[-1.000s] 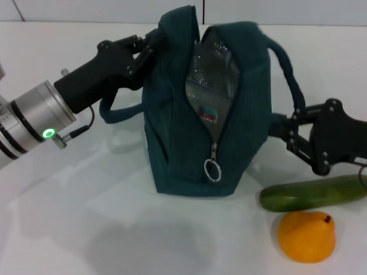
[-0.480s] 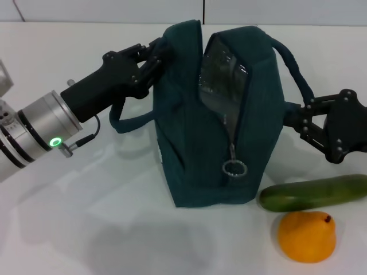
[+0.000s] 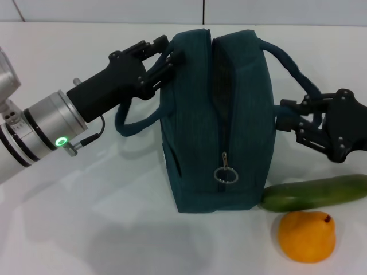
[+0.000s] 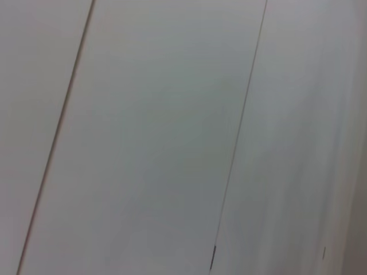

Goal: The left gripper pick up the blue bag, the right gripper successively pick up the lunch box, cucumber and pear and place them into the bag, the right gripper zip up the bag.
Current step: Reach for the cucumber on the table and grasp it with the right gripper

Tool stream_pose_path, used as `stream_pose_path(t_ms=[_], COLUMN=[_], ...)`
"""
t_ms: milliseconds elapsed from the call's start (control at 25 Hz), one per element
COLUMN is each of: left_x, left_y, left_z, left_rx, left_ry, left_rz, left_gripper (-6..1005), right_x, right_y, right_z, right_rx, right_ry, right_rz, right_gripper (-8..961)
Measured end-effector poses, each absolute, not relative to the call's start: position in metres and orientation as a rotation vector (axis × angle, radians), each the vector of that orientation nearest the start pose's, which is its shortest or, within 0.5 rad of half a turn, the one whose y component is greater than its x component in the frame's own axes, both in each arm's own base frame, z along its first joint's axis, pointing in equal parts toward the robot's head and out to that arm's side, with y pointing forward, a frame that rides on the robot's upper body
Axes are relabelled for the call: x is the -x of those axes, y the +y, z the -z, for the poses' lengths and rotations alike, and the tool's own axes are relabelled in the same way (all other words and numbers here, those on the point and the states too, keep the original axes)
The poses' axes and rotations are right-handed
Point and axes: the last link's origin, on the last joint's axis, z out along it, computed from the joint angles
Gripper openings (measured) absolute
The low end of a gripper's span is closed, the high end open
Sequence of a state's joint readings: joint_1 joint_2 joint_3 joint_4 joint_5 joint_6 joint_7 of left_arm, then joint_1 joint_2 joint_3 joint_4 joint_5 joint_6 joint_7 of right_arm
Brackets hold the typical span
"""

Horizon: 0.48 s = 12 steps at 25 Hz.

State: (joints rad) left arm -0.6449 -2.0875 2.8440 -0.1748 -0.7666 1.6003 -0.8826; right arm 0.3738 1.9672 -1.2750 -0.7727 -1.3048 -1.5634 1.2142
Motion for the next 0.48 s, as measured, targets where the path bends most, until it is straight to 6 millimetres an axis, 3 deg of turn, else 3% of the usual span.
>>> stream_pose_path(t_ms=[80, 480], left_x=[0.249, 0.253], left_y=[0.331, 0.334], left_z=[0.025, 0.025], left_rx=[2.257, 2.250], left_ry=[-0.549, -0.563], left_rz=[1.225, 1.184], left_gripper=[465, 485], right_x=[-0.222, -0.230], right_y=[0.311, 0.304], right_z=[-0.021, -0.051], right_rx=[2.718, 2.696], right_ry=[0.219, 0.267], right_rz=[-1.034, -1.112], right_gripper=[125, 503])
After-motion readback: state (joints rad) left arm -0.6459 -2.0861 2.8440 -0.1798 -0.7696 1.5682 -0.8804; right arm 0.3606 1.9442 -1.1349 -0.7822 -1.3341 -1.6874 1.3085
